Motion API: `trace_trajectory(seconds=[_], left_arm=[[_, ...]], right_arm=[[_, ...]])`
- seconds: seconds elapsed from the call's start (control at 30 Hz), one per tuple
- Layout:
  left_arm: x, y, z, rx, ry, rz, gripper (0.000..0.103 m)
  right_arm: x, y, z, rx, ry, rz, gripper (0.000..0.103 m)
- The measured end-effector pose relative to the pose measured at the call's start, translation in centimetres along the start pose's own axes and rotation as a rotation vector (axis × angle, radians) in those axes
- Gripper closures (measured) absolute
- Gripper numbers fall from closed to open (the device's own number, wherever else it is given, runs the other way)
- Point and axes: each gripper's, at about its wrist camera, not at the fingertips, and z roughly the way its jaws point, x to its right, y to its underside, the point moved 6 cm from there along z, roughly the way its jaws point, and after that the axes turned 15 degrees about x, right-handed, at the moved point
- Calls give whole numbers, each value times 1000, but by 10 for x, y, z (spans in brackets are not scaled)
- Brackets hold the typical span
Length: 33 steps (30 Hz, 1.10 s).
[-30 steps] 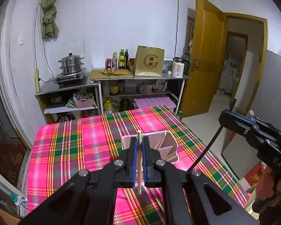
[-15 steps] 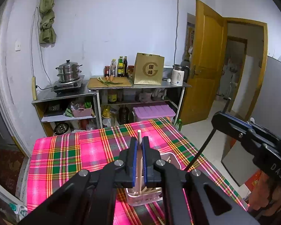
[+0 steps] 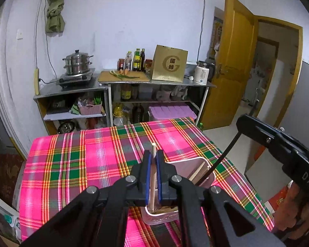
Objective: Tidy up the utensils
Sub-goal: 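Lower the chopsticks into the basket compartments and open both tools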
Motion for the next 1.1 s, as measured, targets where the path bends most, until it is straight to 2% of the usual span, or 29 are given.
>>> trace_trajectory(seconds=[0.5, 0.6, 0.73, 1.1], left_arm=[[-5, 33, 11, -72, -4, -2, 97], [-6, 35, 10, -75, -3, -2, 95], [-7, 35, 0, -60, -13, -1, 82], [-4, 37, -54, 27, -29, -8, 80]], right_arm=[[7, 44, 14, -119, 9, 2, 98], [8, 46, 10, -122, 9, 6, 91], [9, 43, 2, -110, 4, 5, 88], [5, 38, -52, -60, 9, -14, 88]])
